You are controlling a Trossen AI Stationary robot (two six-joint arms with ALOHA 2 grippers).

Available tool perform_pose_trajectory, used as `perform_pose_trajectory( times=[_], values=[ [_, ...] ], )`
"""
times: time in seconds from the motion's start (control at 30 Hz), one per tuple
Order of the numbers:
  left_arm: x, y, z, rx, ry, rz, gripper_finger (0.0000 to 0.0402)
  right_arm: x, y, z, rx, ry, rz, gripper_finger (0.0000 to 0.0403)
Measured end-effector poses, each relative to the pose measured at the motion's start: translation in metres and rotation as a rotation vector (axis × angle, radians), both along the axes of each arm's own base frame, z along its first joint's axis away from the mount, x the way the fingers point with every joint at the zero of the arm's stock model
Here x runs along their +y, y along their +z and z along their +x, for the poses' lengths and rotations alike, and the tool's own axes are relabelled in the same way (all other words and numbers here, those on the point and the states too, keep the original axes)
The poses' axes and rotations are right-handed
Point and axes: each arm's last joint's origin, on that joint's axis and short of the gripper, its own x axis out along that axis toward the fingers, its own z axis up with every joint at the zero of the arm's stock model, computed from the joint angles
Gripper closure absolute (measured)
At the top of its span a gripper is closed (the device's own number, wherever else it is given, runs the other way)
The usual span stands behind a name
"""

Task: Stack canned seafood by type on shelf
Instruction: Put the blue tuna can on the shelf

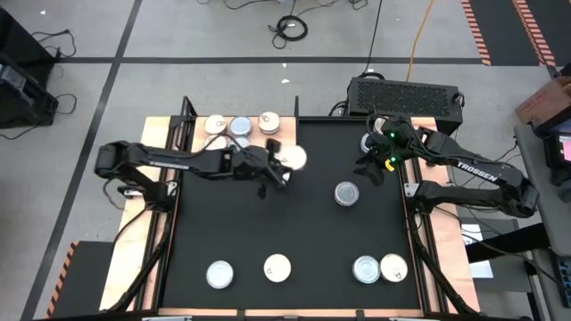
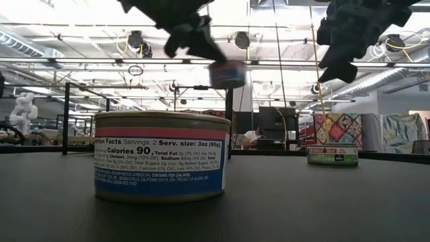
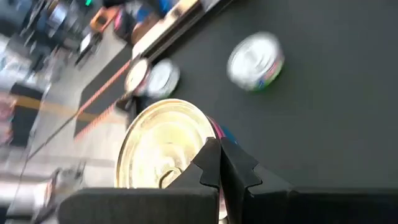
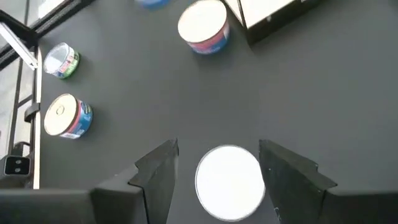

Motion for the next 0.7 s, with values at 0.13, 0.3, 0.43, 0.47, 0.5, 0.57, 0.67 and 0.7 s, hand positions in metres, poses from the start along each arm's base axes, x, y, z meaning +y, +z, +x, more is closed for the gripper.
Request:
perform_pose_trajectory(
  times=[0.13, 0.3, 0.43, 0.47, 0.5, 0.57, 0.67, 0.7],
  values=[
    [0.012, -0.006, -0.025, 0.008, 0.094, -0.010, 0.0401, 0.001, 0.001, 0.002, -0.015, 0.016, -0.012, 0.0188],
    [0.027, -0.031, -0.041, 0.061, 0.169, -0.040, 0.0401, 0.002, 0.001, 0.003, -0.013, 0.021, -0.012, 0.0188],
    [0.044, -0.054, -0.046, 0.057, 0.222, -0.033, 0.0401, 0.002, 0.001, 0.003, -0.013, 0.017, -0.014, 0.0188],
    [0.049, -0.059, -0.048, 0.062, 0.233, -0.028, 0.0401, 0.002, 0.001, 0.003, -0.016, 0.015, -0.015, 0.0188],
    [0.052, -0.064, -0.050, 0.061, 0.242, -0.023, 0.0401, 0.002, 0.001, 0.003, -0.018, 0.014, -0.015, 0.0188],
    [0.060, -0.069, -0.053, 0.056, 0.262, -0.020, 0.0401, 0.002, 0.001, 0.003, -0.017, 0.011, -0.011, 0.0188],
    [0.069, -0.073, -0.058, 0.062, 0.269, -0.049, 0.0401, 0.002, 0.001, 0.003, -0.017, 0.010, -0.010, 0.0188],
    [0.071, -0.074, -0.059, 0.059, 0.269, -0.056, 0.0401, 0.002, 0.001, 0.003, -0.017, 0.009, -0.010, 0.0188]
  ],
)
